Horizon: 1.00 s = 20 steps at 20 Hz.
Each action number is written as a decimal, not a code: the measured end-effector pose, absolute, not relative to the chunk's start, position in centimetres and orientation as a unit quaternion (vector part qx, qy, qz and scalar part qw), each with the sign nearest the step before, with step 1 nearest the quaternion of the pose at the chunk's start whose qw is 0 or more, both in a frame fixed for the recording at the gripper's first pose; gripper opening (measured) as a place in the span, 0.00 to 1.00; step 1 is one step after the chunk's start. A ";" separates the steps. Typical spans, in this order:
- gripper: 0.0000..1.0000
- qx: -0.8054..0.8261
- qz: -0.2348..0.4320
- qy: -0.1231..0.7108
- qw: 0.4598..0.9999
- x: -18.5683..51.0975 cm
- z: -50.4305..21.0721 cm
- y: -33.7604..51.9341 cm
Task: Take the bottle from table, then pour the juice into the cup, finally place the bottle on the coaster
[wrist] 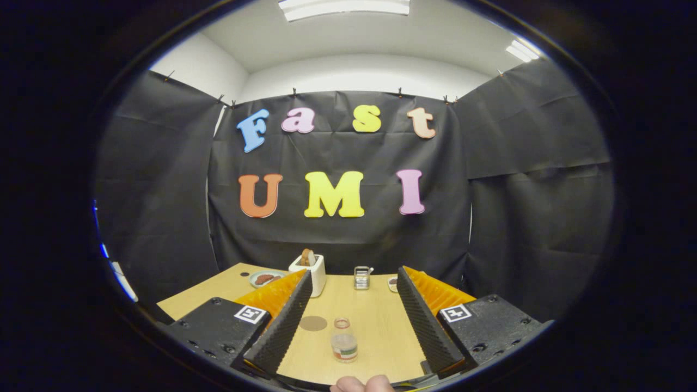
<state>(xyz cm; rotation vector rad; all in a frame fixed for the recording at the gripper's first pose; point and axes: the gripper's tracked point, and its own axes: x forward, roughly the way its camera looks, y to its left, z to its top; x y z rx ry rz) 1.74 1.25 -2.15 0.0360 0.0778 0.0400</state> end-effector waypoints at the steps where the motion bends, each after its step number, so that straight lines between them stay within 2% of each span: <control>1: 1.00 0.016 0.019 0.039 0.999 1.8 -2.1 1.2; 12: 1.00 0.001 0.038 0.037 0.999 1.4 -2.2 2.1; 20: 1.00 -0.018 0.067 0.054 0.996 0.6 -6.6 3.1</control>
